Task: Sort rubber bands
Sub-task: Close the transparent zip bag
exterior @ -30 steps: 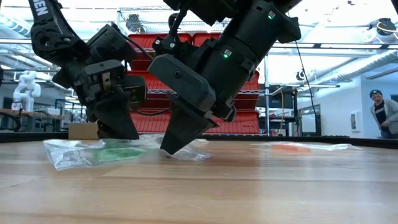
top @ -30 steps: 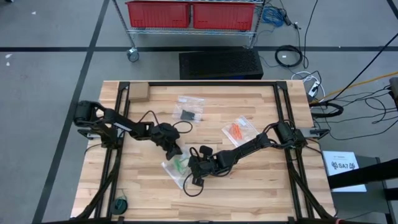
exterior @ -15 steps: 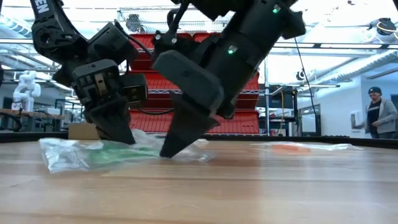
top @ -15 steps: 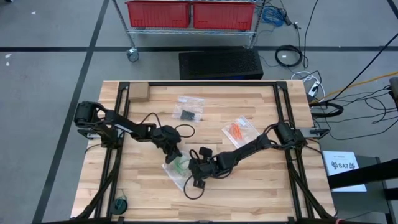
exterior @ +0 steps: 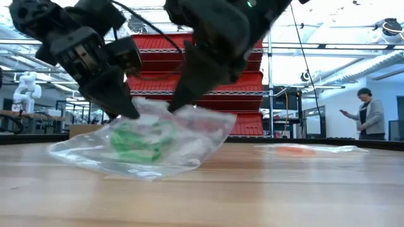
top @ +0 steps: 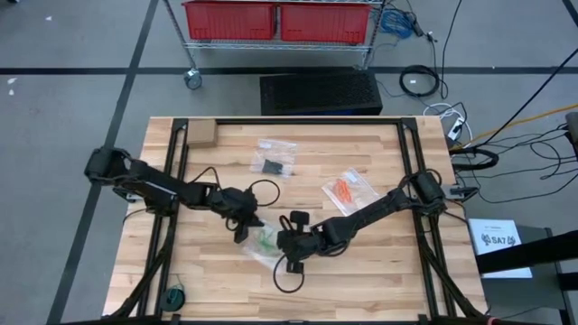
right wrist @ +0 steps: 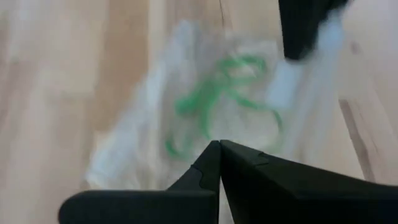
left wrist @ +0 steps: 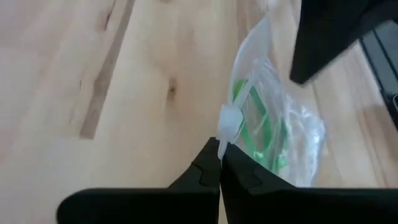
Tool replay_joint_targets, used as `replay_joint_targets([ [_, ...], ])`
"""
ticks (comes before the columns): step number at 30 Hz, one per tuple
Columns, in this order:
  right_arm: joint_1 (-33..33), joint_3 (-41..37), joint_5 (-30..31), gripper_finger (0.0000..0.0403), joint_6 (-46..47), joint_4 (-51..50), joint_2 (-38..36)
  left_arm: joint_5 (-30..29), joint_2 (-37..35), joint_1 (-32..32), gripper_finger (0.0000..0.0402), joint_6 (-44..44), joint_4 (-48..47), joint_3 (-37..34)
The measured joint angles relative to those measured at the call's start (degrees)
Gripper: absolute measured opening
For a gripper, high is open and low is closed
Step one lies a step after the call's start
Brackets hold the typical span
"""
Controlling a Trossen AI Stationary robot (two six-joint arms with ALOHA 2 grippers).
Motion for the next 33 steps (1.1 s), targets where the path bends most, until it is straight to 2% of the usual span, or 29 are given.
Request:
replay_joint_targets([
  [8,-3.20,0.09,0.61,0.0011,0.18,8.85,-0.07,-7.56,-0.16,-5.28,0.0001,1.49,-1.47,0.07],
  [18,-6.55,0.17,0.22,0.0099,1.10,12.75,-0.09,-12.53,-0.18,-8.03,0.0000,2.56,-0.80,0.13],
  [21,-6.60,0.17,-1.48,0.0114,0.34,13.80,-0.07,-13.16,-0.20,-8.03,0.0000,2.57,-0.72,0.14],
  [33,-8.86,0.22,-3.82,0.0106,0.23,14.85,1.05,-13.38,-0.27,-8.12,0.0000,2.64,-0.13,0.20],
])
